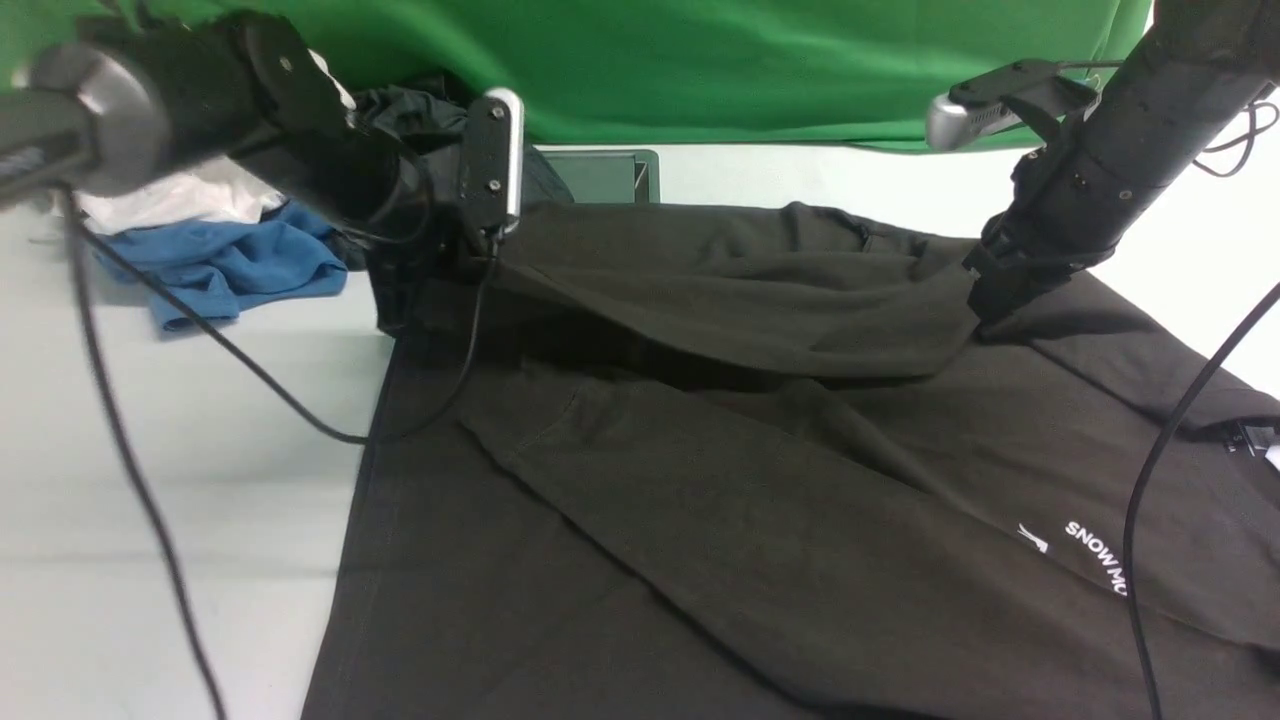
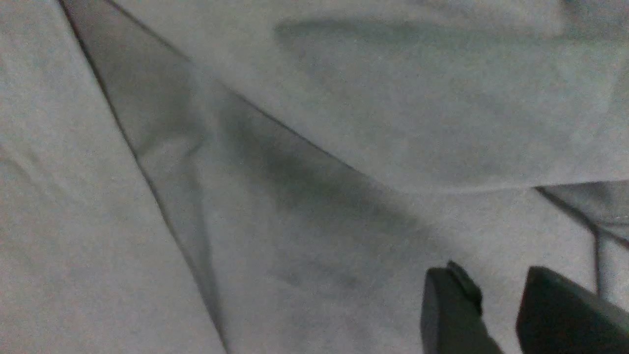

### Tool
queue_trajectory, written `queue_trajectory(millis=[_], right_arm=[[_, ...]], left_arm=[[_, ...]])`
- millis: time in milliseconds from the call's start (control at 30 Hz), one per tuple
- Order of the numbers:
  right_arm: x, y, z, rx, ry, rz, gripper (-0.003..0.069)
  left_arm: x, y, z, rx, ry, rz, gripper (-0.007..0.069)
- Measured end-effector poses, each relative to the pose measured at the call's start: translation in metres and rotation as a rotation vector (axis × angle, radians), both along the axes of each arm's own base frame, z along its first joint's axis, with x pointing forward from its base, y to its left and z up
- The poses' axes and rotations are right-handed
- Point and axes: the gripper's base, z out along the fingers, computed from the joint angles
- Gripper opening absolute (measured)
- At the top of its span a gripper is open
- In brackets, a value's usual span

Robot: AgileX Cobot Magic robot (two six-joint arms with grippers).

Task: Fold a long-sleeved shirt on a white desktop.
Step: 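Fold the left side of the dark shirt inward over its body with the left gripper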

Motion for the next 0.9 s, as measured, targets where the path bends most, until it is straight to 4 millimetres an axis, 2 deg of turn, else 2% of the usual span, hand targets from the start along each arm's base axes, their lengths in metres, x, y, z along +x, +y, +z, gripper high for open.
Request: queue_trajectory(millis=[67,267,367,400,433,467,500,533,567,600,633,667,733,800,833,867,900], right_arm=[[0.000,0.000,0.000,0.000,-0.004,-0.001,0.0225],[0.001,0.000,0.000,-0.002,-0.012,0.011,0.0218],[0.001,0.000,0.000,-0.002,-0.014,0.013,0.0217],[0.001,0.000,0.000,-0.002,-0.014,0.014,0.0217],[0.001,0.000,0.000,-0.002,-0.014,0.014,0.0217],[0.001,0.000,0.000,0.000,-0.011,0.015,0.0217],[0.001,0.000,0.000,0.000,-0.011,0.015,0.0217],[0.000,0.000,0.000,-0.002,-0.007,0.016,0.0221],[0.000,0.000,0.000,-0.002,-0.006,0.016,0.0223],[0.000,-0.001,0.000,-0.009,0.000,0.015,0.0234],[0.000,-0.001,0.000,-0.011,0.000,0.013,0.0235],[0.000,-0.002,0.000,-0.018,0.003,0.005,0.0245],[0.000,-0.008,-0.001,-0.028,0.010,-0.032,0.0255],[0.001,-0.015,-0.001,-0.029,0.009,-0.066,0.0259],[0.004,-0.025,0.000,-0.028,0.000,-0.120,0.0265],[0.005,-0.029,0.000,-0.027,-0.006,-0.144,0.0266],[0.008,-0.041,0.000,-0.023,-0.021,-0.205,0.0275]], left_arm=[[-0.013,0.000,0.000,0.030,0.030,-0.023,0.0026],[-0.039,-0.005,-0.033,0.066,0.131,-0.033,0.0062],[-0.048,-0.003,-0.045,0.061,0.187,0.014,0.0165],[-0.051,-0.001,-0.049,0.069,0.209,0.036,0.0238],[-0.052,-0.001,-0.049,0.068,0.216,0.046,0.0250],[-0.055,0.001,-0.051,0.077,0.252,0.086,0.0363],[-0.056,0.002,-0.051,0.075,0.261,0.098,0.0376],[-0.058,0.003,-0.050,0.076,0.284,0.138,0.0481],[-0.058,0.003,-0.050,0.079,0.288,0.141,0.0493],[-0.060,0.005,-0.046,0.089,0.297,0.163,0.0596],[-0.060,0.005,-0.046,0.093,0.297,0.161,0.0605],[-0.062,0.008,-0.041,0.113,0.290,0.177,0.0650],[-0.064,0.011,-0.026,0.121,0.246,0.223,0.0680],[-0.066,0.012,-0.014,0.093,0.214,0.277,0.0681],[-0.068,0.012,0.001,0.039,0.178,0.351,0.0659],[-0.070,0.012,0.006,0.020,0.169,0.372,0.0638],[-0.074,0.010,0.024,-0.063,0.142,0.455,0.0564]])
